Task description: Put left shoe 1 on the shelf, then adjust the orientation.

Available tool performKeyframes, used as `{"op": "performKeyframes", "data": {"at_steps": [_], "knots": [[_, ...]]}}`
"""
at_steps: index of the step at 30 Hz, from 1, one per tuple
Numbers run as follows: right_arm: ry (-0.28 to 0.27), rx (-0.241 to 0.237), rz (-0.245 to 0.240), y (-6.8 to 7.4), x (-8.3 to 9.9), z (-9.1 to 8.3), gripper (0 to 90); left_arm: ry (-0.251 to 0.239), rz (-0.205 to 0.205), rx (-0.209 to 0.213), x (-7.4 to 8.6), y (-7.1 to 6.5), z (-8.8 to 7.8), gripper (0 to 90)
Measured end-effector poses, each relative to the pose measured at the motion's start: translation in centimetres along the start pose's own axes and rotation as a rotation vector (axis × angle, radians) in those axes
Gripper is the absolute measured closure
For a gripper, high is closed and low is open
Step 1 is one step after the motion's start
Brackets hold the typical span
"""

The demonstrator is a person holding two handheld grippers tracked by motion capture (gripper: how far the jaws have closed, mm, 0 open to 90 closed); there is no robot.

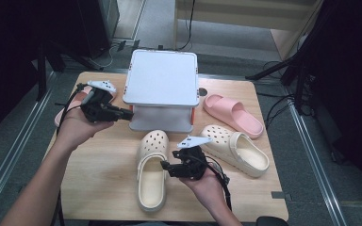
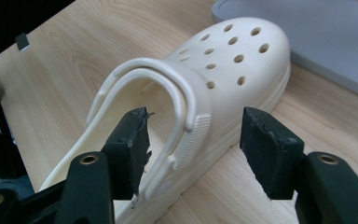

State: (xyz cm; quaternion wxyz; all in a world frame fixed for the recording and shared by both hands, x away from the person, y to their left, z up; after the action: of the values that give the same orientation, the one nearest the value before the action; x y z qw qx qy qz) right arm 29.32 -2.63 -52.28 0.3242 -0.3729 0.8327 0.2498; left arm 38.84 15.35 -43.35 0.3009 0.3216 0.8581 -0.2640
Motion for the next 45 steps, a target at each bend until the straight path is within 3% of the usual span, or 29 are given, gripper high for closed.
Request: {"op": "performKeyframes", "data": {"at_steps": [2, 3, 6, 10, 14, 17, 21, 26, 32, 36, 40, 45], "knots": [[0.003, 0.005, -0.002, 0.3, 0.2, 0.3, 41.0, -0.004, 0.023, 0.000, -1.0, 0.5, -0.1, 84.3], [0.010, 0.016, -0.004, 0.5, 0.4, 0.8, 39.6, -0.016, 0.013, 0.018, -2.0, 1.0, -0.2, 85.1], [0.024, 0.035, -0.003, 0.6, 0.6, 1.3, 38.6, -0.023, 0.012, 0.018, -3.0, 1.6, -0.2, 85.3], [0.047, 0.051, 0.008, 0.7, 1.2, 2.2, 42.5, -0.036, 0.017, -0.025, -4.0, 3.1, 0.2, 85.2], [0.071, 0.064, 0.028, 0.4, 1.9, 3.2, 43.0, -0.033, 0.037, -0.088, -4.0, 4.3, 1.0, 85.0], [0.086, 0.071, 0.041, 0.5, 2.3, 4.0, 43.5, -0.017, 0.056, -0.108, -3.7, 4.7, 1.6, 83.5], [0.082, 0.105, 0.031, 0.3, 2.2, 4.4, 45.3, -0.010, 0.056, -0.108, -3.5, 4.9, 2.0, 83.7], [0.070, 0.093, 0.037, 0.0, 2.1, 4.4, 49.1, -0.018, 0.066, -0.112, -3.4, 4.8, 2.2, 83.7], [0.054, 0.088, 0.071, -0.5, 2.0, 4.1, 62.2, -0.030, 0.069, -0.118, -3.4, 4.8, 2.2, 83.2], [0.037, 0.084, 0.105, -1.0, 1.8, 3.9, 75.7, -0.034, 0.069, -0.117, -3.3, 4.8, 2.2, 83.3], [0.007, 0.087, 0.111, -1.6, 1.2, 3.7, 78.1, -0.037, 0.066, -0.115, -3.3, 4.8, 2.2, 83.0], [0.011, 0.080, 0.116, -1.8, 0.2, 3.6, 78.4, -0.039, 0.062, -0.114, -3.3, 4.8, 2.2, 82.9]]}}
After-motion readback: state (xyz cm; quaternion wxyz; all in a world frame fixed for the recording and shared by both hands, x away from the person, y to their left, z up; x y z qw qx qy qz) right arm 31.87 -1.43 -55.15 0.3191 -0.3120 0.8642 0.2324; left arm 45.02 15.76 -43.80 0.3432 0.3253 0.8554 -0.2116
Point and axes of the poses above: each handheld gripper's, and its own axes: z roughly forward along the jaws, x roughly out of its underside, y roughly to its left, the point moved 9 cm from there along z, roughly forward along the jaws, and after that the axes turned 4 degrees about -z, right-handed, at the moved point
